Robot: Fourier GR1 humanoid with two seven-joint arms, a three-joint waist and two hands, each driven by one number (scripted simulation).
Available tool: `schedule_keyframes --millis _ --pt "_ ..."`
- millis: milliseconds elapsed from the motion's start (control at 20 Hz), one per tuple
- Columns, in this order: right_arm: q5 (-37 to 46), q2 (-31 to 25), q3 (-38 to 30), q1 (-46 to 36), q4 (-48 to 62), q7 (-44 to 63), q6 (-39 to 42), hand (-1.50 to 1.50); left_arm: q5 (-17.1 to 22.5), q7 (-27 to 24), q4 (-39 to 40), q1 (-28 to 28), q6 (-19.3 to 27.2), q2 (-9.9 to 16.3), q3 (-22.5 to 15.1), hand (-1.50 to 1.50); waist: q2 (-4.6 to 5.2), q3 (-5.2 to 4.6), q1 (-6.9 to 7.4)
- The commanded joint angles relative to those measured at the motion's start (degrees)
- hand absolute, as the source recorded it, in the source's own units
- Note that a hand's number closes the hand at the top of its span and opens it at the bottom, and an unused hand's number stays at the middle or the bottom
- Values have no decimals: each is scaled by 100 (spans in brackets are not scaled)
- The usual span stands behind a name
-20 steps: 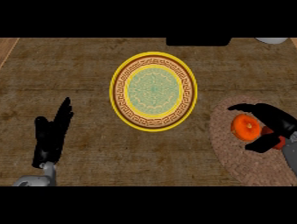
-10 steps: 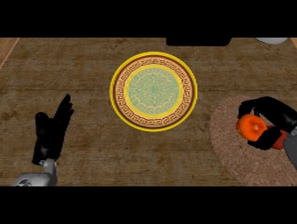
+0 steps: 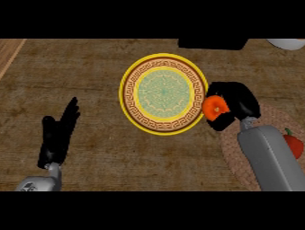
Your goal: Pick the squash from the placemat and place it in the plate
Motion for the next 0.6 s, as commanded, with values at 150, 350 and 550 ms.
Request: schedule_keyframes --millis 150,350,550 --pt "728 972 903 -1298 28 2708 -1074 150 -52 49 37 -182 -131 -140 -278 0 26 -3 528" --pt "1206 987 1288 -2099 27 4193 -1817 150 -148 100 109 -249 -79 -172 -338 0 9 0 466" --pt "1692 992 1908 -2698 362 5684 -2335 150 -81 73 249 -446 -64 -156 -180 0 61 0 400"
